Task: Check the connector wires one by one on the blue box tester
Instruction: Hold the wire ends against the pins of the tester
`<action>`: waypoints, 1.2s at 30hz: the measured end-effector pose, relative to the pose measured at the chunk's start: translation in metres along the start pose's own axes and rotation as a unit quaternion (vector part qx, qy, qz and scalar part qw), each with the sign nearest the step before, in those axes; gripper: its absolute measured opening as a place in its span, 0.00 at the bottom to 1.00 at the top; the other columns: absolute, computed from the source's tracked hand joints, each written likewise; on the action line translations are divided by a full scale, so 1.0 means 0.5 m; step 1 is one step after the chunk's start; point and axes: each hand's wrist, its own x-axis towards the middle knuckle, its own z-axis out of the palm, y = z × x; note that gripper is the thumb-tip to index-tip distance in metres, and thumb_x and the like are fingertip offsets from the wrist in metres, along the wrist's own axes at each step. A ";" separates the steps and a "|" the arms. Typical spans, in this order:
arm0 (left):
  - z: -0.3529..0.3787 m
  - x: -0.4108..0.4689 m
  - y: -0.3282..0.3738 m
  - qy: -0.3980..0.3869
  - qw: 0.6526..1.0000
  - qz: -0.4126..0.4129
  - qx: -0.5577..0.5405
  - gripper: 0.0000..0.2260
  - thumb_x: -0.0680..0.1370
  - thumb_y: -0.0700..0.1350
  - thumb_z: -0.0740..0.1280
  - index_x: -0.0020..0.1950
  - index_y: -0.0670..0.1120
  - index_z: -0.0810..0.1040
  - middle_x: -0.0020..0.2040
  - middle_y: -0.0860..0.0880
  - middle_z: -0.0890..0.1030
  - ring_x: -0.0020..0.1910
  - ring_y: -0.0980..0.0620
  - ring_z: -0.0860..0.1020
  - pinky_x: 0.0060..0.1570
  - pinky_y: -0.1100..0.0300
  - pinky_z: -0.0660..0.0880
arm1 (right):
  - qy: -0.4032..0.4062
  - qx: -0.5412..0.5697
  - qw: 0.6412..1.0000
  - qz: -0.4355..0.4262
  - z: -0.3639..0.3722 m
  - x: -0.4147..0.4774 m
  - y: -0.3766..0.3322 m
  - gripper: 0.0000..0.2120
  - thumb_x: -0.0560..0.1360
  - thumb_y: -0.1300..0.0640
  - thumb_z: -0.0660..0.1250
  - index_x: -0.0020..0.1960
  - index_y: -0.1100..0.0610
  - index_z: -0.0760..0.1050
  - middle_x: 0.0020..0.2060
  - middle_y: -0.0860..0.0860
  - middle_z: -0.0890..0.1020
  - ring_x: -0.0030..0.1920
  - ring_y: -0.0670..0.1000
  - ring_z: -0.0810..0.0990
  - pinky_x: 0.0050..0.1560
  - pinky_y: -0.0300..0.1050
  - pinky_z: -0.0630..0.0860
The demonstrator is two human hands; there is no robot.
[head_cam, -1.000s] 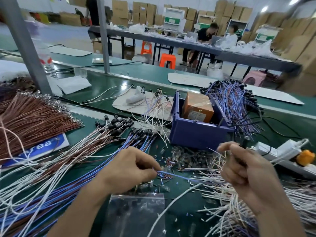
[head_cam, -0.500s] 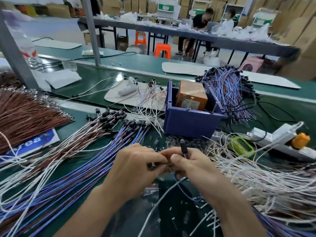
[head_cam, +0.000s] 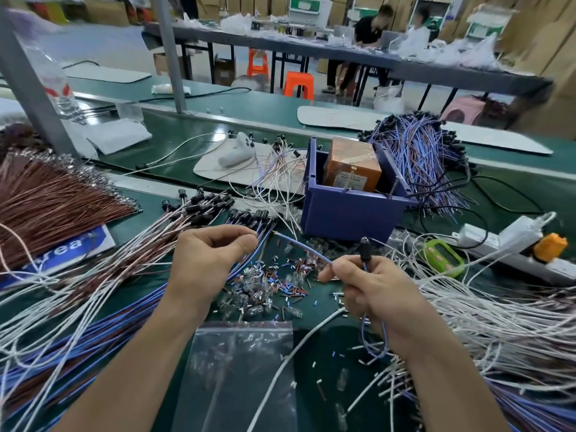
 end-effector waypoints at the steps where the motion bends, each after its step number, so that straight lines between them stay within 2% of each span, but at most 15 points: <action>1: 0.002 -0.003 0.001 -0.015 1.000 0.000 -0.004 0.12 0.72 0.36 0.78 0.41 0.55 0.89 0.39 0.50 0.88 0.35 0.60 0.82 0.38 0.71 0.76 | -0.002 0.008 1.000 -0.001 0.001 0.000 0.000 0.15 0.81 0.60 0.66 0.40 0.62 0.84 0.23 0.48 0.62 0.25 0.46 0.55 0.33 0.46 0.49; 3: 0.008 -0.009 0.002 -0.063 0.998 -0.003 -0.016 0.13 0.72 0.36 0.78 0.46 0.55 0.90 0.41 0.50 0.88 0.38 0.59 0.83 0.40 0.71 0.77 | -0.011 0.001 1.000 -0.001 0.002 -0.001 0.000 0.14 0.81 0.60 0.66 0.40 0.62 0.85 0.24 0.49 0.61 0.27 0.47 0.55 0.33 0.46 0.49; 5: 0.017 -0.013 -0.001 -0.089 0.996 0.000 -0.001 0.12 0.72 0.36 0.78 0.46 0.54 0.90 0.39 0.50 0.88 0.37 0.60 0.82 0.39 0.71 0.76 | -0.025 -0.021 0.999 -0.002 0.004 -0.001 0.001 0.14 0.81 0.61 0.66 0.40 0.61 0.85 0.25 0.50 0.59 0.27 0.48 0.54 0.31 0.45 0.50; 8: 0.023 -0.007 -0.006 -0.075 0.997 -0.001 0.003 0.08 0.74 0.38 0.77 0.42 0.51 0.89 0.35 0.47 0.86 0.33 0.57 0.79 0.37 0.68 0.76 | -0.038 -0.037 0.999 -0.003 0.001 0.001 0.003 0.13 0.81 0.61 0.66 0.41 0.62 0.85 0.25 0.49 0.60 0.26 0.48 0.55 0.31 0.45 0.50; 11: 0.012 0.000 -0.005 -0.060 0.997 -0.017 -0.050 0.05 0.71 0.41 0.78 0.43 0.51 0.90 0.39 0.46 0.87 0.37 0.56 0.82 0.40 0.68 0.78 | -0.033 -0.034 0.999 -0.002 -0.005 0.002 0.004 0.13 0.81 0.61 0.66 0.41 0.62 0.85 0.25 0.49 0.60 0.26 0.48 0.55 0.31 0.44 0.50; 14: 0.003 -0.002 -0.002 -0.097 0.993 -0.022 -0.057 0.12 0.65 0.48 0.79 0.48 0.52 0.90 0.44 0.46 0.88 0.42 0.55 0.85 0.44 0.68 0.79 | -0.031 -0.034 0.999 -0.003 -0.006 0.005 0.007 0.13 0.80 0.61 0.67 0.41 0.62 0.85 0.25 0.50 0.59 0.27 0.49 0.54 0.31 0.45 0.50; 18: 0.005 0.000 -0.005 -0.100 0.994 -0.014 -0.041 0.11 0.64 0.50 0.79 0.43 0.49 0.90 0.39 0.44 0.87 0.36 0.53 0.82 0.40 0.66 0.78 | -0.041 -0.051 0.998 -0.009 -0.001 0.005 0.009 0.12 0.80 0.60 0.68 0.40 0.61 0.85 0.24 0.51 0.61 0.29 0.52 0.54 0.33 0.48 0.50; 22: 0.009 0.000 -0.008 -0.082 0.993 -0.041 -0.074 0.09 0.64 0.49 0.77 0.42 0.49 0.89 0.37 0.44 0.86 0.36 0.53 0.82 0.40 0.66 0.78 | -0.050 -0.059 0.997 -0.017 0.005 0.008 0.012 0.11 0.79 0.59 0.68 0.40 0.60 0.85 0.25 0.51 0.61 0.33 0.58 0.53 0.34 0.50 0.51; 27: 0.023 -0.005 -0.007 -0.079 0.980 -0.097 -0.152 0.04 0.66 0.44 0.74 0.37 0.49 0.89 0.34 0.47 0.84 0.35 0.56 0.81 0.38 0.67 0.77 | -0.047 -0.058 0.996 -0.039 0.013 0.012 0.022 0.10 0.79 0.58 0.69 0.41 0.59 0.86 0.25 0.50 0.62 0.29 0.52 0.55 0.33 0.48 0.50; 30: 0.024 -0.006 -0.005 -0.065 0.976 -0.109 -0.177 0.04 0.67 0.43 0.73 0.36 0.47 0.88 0.34 0.47 0.84 0.34 0.56 0.80 0.38 0.67 0.77 | -0.031 -0.047 0.998 -0.034 0.016 0.016 0.023 0.11 0.78 0.59 0.70 0.39 0.59 0.85 0.23 0.50 0.62 0.26 0.48 0.57 0.31 0.46 0.50; 33: 0.010 0.004 -0.002 -0.034 0.974 -0.106 -0.196 0.04 0.67 0.43 0.74 0.36 0.44 0.87 0.35 0.46 0.85 0.35 0.55 0.80 0.38 0.67 0.78 | 0.020 -0.010 0.999 -0.037 0.015 0.018 0.022 0.11 0.77 0.61 0.69 0.37 0.59 0.84 0.21 0.49 0.64 0.23 0.47 0.58 0.28 0.42 0.52; 36: 0.010 0.002 -0.001 -0.065 0.984 -0.078 -0.146 0.07 0.66 0.47 0.75 0.40 0.45 0.89 0.38 0.45 0.86 0.38 0.54 0.82 0.39 0.66 0.79 | 0.080 0.019 0.996 -0.044 0.009 0.019 0.018 0.13 0.78 0.62 0.69 0.36 0.59 0.85 0.20 0.50 0.66 0.23 0.47 0.60 0.29 0.42 0.56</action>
